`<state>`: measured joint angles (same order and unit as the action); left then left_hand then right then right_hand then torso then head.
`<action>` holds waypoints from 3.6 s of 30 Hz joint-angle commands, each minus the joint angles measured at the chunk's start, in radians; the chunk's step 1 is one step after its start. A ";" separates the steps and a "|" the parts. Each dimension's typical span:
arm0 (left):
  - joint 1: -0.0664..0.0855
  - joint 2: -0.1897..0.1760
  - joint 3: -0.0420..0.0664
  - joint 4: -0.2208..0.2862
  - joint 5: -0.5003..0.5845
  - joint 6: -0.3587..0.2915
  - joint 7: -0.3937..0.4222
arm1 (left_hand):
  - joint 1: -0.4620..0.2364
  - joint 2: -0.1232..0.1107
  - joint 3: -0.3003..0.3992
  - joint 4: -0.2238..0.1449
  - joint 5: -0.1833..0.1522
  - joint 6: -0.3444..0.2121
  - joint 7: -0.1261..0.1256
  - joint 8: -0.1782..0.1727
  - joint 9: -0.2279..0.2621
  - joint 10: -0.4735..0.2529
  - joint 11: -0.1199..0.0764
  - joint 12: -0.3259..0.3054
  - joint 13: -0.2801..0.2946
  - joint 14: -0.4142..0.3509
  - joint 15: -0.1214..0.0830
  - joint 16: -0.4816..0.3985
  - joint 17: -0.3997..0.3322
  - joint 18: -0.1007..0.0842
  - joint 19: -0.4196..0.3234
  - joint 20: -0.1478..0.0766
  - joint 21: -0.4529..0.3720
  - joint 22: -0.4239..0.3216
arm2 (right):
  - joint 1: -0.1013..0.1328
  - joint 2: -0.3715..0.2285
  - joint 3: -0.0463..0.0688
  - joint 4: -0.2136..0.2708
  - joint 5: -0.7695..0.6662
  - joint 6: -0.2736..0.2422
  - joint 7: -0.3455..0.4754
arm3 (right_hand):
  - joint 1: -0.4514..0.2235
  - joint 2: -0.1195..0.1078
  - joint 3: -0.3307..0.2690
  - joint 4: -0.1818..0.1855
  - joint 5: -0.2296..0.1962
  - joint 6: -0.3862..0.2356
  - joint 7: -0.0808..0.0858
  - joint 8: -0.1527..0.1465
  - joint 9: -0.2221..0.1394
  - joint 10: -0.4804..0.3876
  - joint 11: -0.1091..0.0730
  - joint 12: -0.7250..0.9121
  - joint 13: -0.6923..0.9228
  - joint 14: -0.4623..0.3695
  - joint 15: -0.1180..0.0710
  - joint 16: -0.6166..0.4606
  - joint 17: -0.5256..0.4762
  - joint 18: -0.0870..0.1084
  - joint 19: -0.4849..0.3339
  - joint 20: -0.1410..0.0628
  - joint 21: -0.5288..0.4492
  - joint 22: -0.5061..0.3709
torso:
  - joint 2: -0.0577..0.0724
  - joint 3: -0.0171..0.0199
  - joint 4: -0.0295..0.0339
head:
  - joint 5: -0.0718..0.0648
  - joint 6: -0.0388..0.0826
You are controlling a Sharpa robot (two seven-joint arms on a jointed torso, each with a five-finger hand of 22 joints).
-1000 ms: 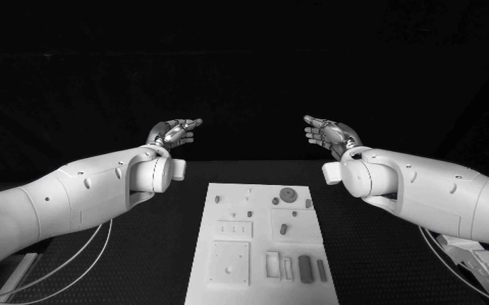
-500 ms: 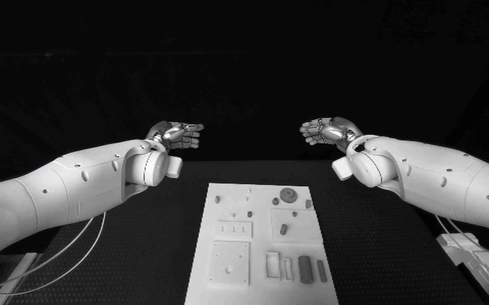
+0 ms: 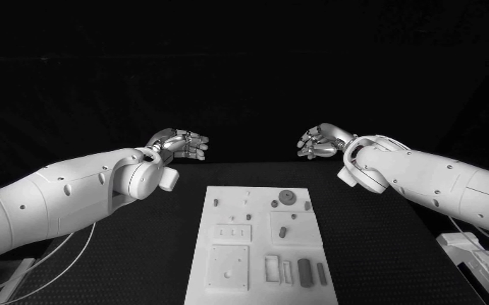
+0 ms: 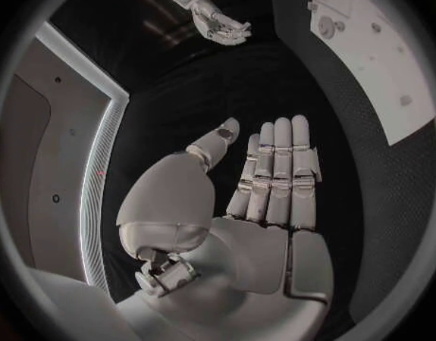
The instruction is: Assemble the parts on the task board
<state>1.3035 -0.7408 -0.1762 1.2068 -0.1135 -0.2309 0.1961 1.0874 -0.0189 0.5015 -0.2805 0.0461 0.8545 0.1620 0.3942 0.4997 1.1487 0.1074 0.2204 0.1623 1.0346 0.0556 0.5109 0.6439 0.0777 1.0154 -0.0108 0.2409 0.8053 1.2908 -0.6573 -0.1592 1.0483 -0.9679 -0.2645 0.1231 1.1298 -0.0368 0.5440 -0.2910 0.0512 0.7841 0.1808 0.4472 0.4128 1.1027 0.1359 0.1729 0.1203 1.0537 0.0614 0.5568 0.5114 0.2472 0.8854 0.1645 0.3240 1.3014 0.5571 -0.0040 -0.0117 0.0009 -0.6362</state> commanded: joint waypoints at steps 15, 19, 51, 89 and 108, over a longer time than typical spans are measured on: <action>0.004 -0.069 0.005 0.164 -0.049 0.065 0.058 | -0.019 -0.018 -0.014 -0.003 0.005 0.011 0.003 -0.028 -0.012 0.015 0.006 -0.039 -0.001 0.006 0.009 -0.036 0.019 -0.014 0.007 -0.011 -0.016 -0.007 | -0.016 0.017 0.000 0.080 -0.546 -0.010 -0.094 | -0.023 -0.103 -0.028 0.006 0.006 0.077 -0.041 -0.067 0.026 0.300 -0.107 0.096 0.183 0.242 -0.141 0.303 0.300 0.015 0.321 -0.150 0.278 0.035 | 0.085 0.0150 0.0250 | -0.013 0.010; 0.004 -0.079 0.007 0.183 -0.049 0.065 0.056 | -0.021 -0.019 -0.015 -0.003 0.005 0.011 0.004 -0.030 -0.013 0.015 0.006 -0.042 -0.001 0.005 0.009 -0.039 0.020 -0.015 0.006 -0.012 -0.018 -0.007 | -0.023 0.023 0.000 0.086 -0.567 0.006 -0.103 | -0.025 -0.117 -0.042 0.006 0.006 0.080 -0.057 -0.088 0.031 0.269 -0.131 0.309 0.476 0.232 -0.153 0.498 0.470 0.015 0.345 -0.192 0.442 0.036 | 0.102 0.0184 0.0274 | -0.014 0.013; 0.006 -0.103 0.020 0.235 -0.049 0.063 0.046 | -0.029 -0.019 -0.016 -0.002 0.005 0.010 0.006 -0.037 -0.015 0.018 0.008 -0.056 0.000 0.004 0.011 -0.051 0.029 -0.022 0.005 -0.016 -0.025 -0.009 | -0.074 0.056 0.001 0.042 -0.636 0.031 -0.123 | -0.034 -0.100 0.003 0.004 0.006 0.117 -0.056 -0.133 0.064 0.119 -0.125 0.525 0.972 0.188 -0.157 0.667 0.591 0.015 0.236 -0.201 0.679 0.029 | 0.191 0.0249 0.0425 | -0.032 0.015; 0.011 -0.107 0.024 0.234 -0.049 0.064 0.035 | -0.037 -0.021 -0.017 0.000 0.005 0.009 0.007 -0.043 -0.016 0.020 0.009 -0.065 0.001 0.005 0.011 -0.060 0.036 -0.026 0.005 -0.018 -0.029 -0.009 | -0.077 0.062 0.001 0.040 -0.649 0.059 -0.119 | -0.010 -0.013 0.027 -0.001 0.006 0.190 -0.077 -0.116 0.087 0.150 -0.144 0.524 1.011 0.192 -0.171 0.713 0.591 0.015 0.223 -0.209 0.715 0.028 | 0.218 0.0296 0.0480 | -0.033 0.022; 0.012 -0.108 0.024 0.233 -0.049 0.063 0.035 | -0.038 -0.021 -0.017 0.000 0.005 0.009 0.007 -0.044 -0.016 0.021 0.009 -0.068 0.002 0.006 0.011 -0.062 0.039 -0.027 0.005 -0.019 -0.031 -0.009 | -0.077 0.055 0.001 0.073 -0.666 -0.028 -0.158 | -0.024 -0.011 0.134 0.004 0.006 0.244 -0.089 -0.106 0.108 0.193 -0.154 0.513 1.023 0.208 -0.177 0.739 0.579 0.015 0.235 -0.210 0.729 0.024 | 0.223 0.0305 0.0491 | -0.039 0.027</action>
<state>1.3127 -0.8485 -0.1534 1.4378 -0.1596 -0.1812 0.2247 1.0573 -0.0417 0.4904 -0.2803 0.0460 0.8626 0.1605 0.3552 0.4849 1.1666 0.1140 0.1570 0.1629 1.0377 0.0593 0.4520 0.6810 0.0524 1.0203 -0.0235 0.2138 0.7976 1.2188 -0.6025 -0.1553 1.1173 -1.6104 -0.2819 -0.0119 1.1153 -0.0456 0.6748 -0.2874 0.0532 0.9770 0.0971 0.3309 0.5010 1.2886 -0.0198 0.6917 1.1429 1.2565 -0.1145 1.2923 1.0918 0.2306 1.1149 -0.0482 1.0472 1.3092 0.7790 0.0265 0.0368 -0.0374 -0.6096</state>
